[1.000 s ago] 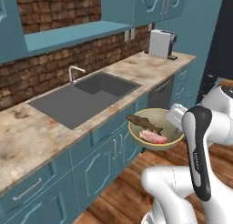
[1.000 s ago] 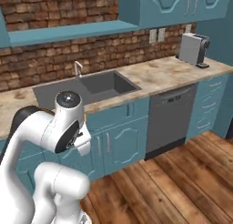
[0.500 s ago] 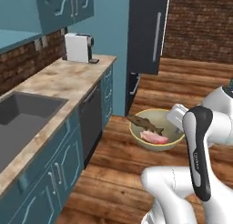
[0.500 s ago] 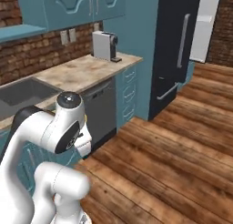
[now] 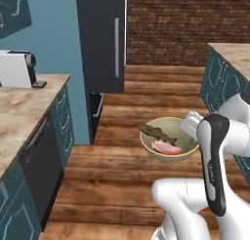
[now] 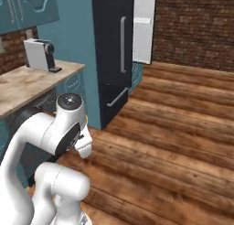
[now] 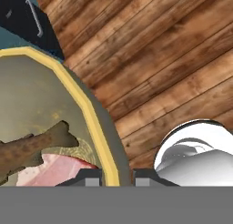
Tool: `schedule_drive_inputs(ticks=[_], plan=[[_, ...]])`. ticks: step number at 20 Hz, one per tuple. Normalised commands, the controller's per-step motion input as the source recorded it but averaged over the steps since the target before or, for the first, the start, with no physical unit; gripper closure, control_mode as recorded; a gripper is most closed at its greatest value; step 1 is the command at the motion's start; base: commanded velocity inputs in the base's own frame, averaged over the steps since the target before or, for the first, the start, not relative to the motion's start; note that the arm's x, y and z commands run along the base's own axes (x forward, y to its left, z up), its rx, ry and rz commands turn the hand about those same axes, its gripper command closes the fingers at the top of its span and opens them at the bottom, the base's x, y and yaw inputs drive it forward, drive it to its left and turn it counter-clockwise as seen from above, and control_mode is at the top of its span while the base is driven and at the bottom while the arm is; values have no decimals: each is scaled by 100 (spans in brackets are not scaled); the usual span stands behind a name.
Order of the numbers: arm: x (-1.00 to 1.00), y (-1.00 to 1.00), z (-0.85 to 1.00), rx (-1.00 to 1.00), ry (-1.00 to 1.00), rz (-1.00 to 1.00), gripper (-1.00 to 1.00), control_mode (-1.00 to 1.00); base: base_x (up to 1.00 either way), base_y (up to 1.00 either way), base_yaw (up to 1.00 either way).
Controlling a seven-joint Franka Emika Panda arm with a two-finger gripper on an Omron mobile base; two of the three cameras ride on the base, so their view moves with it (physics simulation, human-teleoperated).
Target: Place the bowl with the eggplant and garlic on the second highest shelf of the fridge. Place the bowl with the steak and fish on the top shelf of the fridge.
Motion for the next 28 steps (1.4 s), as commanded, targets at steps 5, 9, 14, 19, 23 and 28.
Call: schedule_drive_inputs(ticks=[5, 9, 14, 19, 23, 28], plan=[[0, 0, 0, 0, 0, 0, 100, 100, 99, -90, -36], [0, 0, 0, 0, 0, 0, 100, 100, 100, -90, -31], [0, 0, 0, 0, 0, 0, 100, 100, 100, -49, -12], [0, 0, 0, 0, 0, 0, 100, 100, 100, -15, -8], [0, 0, 0, 0, 0, 0, 100, 100, 100, -22, -6], [0, 0, 0, 0, 0, 0, 100, 100, 100, -25, -6]])
